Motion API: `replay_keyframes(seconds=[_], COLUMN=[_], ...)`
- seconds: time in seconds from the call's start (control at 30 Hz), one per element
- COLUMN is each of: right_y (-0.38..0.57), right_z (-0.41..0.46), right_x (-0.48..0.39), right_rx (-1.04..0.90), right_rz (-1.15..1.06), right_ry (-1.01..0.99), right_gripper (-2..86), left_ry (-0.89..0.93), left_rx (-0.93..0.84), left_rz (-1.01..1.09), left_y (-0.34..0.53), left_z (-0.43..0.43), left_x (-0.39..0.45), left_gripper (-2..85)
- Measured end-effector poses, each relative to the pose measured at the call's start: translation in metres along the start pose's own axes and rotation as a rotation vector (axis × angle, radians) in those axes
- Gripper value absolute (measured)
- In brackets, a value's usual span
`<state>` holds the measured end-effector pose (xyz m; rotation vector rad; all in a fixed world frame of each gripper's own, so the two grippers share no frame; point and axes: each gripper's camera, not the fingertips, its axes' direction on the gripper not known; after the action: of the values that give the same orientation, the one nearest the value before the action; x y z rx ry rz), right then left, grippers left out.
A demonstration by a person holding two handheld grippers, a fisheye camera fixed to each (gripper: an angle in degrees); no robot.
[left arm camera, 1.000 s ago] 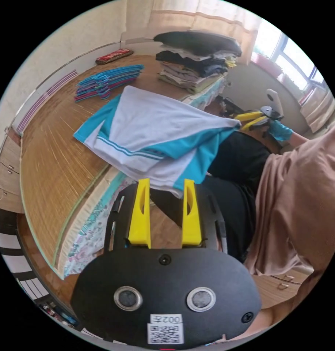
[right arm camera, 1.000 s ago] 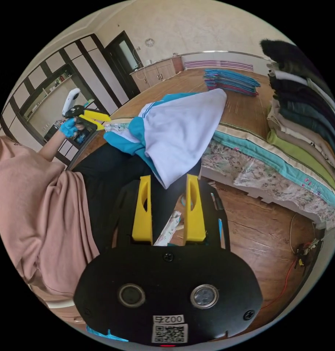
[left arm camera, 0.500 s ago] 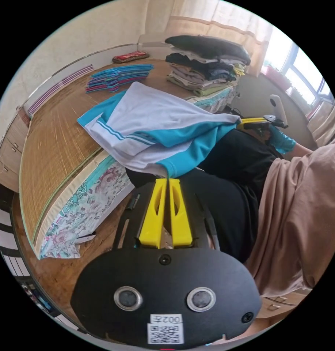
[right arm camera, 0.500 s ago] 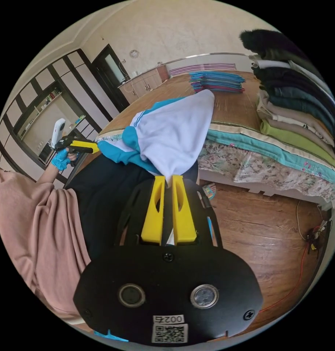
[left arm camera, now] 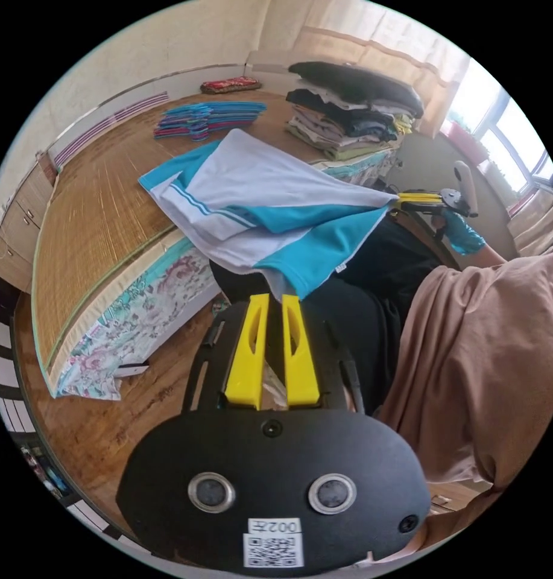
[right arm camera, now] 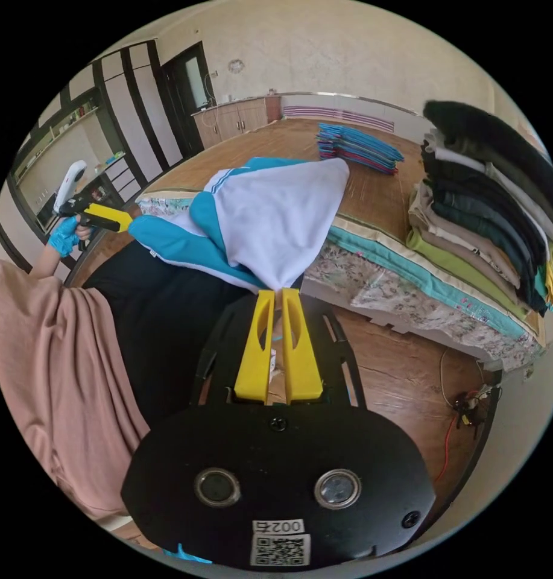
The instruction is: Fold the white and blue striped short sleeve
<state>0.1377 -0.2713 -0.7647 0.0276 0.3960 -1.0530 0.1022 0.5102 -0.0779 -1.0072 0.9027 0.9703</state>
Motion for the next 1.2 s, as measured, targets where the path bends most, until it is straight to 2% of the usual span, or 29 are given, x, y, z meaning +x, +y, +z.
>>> replay_keyframes(seconds=[0.23, 0.57, 0.73, 0.87, 0.97, 1.2], right_y=[0.013, 0.031, 0.038, 0.037, 0.033, 0.049], right_z=[0.003, 0.014, 0.017, -0.002, -0.027, -0.043], right_x=[0.001, 0.005, 0.002, -0.014, -0.025, -0.064], right_rx=[0.029, 0.043, 0.071, 0.12, 0.159, 0.045], right_rz=[0.009, 0.076, 0.1, 0.049, -0.006, -0.174], right_ry=[-0.025, -0.087, -0.095, 0.0, -0.02, -0.042], right_gripper=[5.1, 6.8, 2.0, 0.1, -0.5, -0.7], left_ry=[0.023, 0.062, -0.001, -0.06, -0.075, -0.06], left_rx=[0.083, 0.054, 0.05, 0.058, 0.102, 0.0], left_rz=[-0.034, 0.07, 0.008, 0.011, 0.011, -0.005], left_y=[0.033, 0.049, 0.052, 0.058, 0.067, 0.089], left_z=[-0.01, -0.023, -0.005, -0.016, -0.041, -0.039], left_x=[0.023, 0.055, 0.07, 0.083, 0.092, 0.116], left_gripper=[4.8, 6.1, 0.3, -0.8, -0.9, -1.0])
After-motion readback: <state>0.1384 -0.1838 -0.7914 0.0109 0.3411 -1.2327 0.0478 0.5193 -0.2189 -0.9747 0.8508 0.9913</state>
